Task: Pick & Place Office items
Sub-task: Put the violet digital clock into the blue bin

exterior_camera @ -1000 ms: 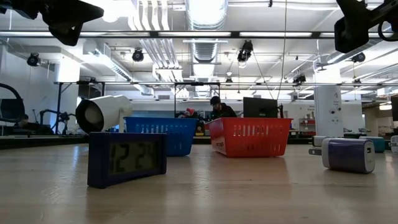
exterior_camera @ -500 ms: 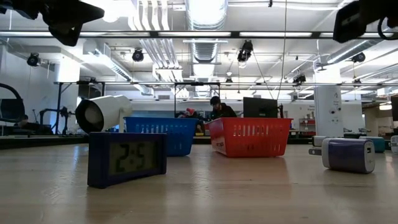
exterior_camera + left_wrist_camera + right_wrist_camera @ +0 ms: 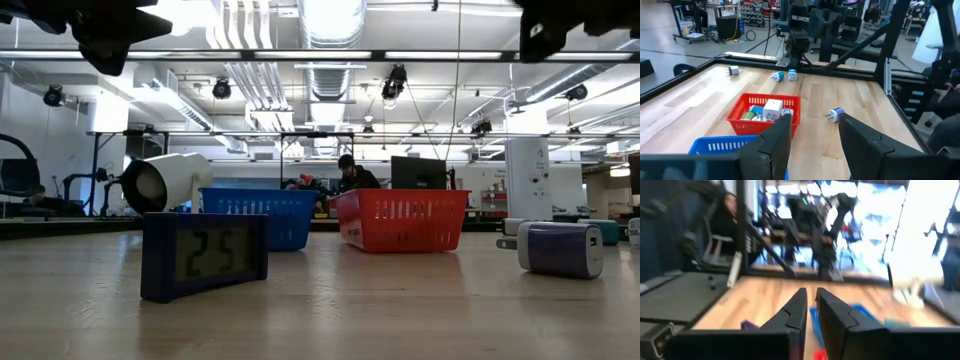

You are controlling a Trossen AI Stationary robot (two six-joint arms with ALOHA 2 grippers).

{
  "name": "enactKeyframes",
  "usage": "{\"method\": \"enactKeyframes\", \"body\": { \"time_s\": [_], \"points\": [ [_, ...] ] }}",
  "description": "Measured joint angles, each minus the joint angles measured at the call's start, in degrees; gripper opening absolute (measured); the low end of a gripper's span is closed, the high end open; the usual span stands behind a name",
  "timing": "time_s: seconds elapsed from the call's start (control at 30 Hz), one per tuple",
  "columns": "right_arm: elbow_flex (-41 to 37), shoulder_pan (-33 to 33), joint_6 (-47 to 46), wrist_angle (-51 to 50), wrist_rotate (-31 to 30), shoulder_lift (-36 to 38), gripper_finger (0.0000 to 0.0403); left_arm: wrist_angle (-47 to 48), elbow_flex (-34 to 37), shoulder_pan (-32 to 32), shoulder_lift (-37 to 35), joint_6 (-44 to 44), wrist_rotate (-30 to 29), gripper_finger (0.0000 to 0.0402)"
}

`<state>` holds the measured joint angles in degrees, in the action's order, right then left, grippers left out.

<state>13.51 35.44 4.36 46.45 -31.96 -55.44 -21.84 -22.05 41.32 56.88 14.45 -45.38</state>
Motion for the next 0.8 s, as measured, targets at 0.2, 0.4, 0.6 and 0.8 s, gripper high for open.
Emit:
{"method": "enactKeyframes", "body": {
  "time_s": [0.2,0.4,0.6,0.8],
  "points": [
    [3.27,-1.0,-7.1,-6.99,-1.21,-2.15,0.0095,0.01,0.01,0.0,-0.02,-3.16,-1.08,0.0165],
    [6.21,-1.6,-5.8,-7.05,-1.27,-5.26,0.0159,0.01,0.01,0.0,-0.02,-3.99,-1.13,0.0165],
    [7.28,-3.8,-8.18,-7.23,-1.25,-9.24,0.0202,0.01,-0.03,0.0,-0.02,-4.13,-0.69,0.0165],
    [8.38,-6.57,-9.84,-7.31,-1.25,-13.23,0.0228,-0.59,-0.08,-0.35,-0.02,-0.4,-1.42,0.0165]
  ]
}}
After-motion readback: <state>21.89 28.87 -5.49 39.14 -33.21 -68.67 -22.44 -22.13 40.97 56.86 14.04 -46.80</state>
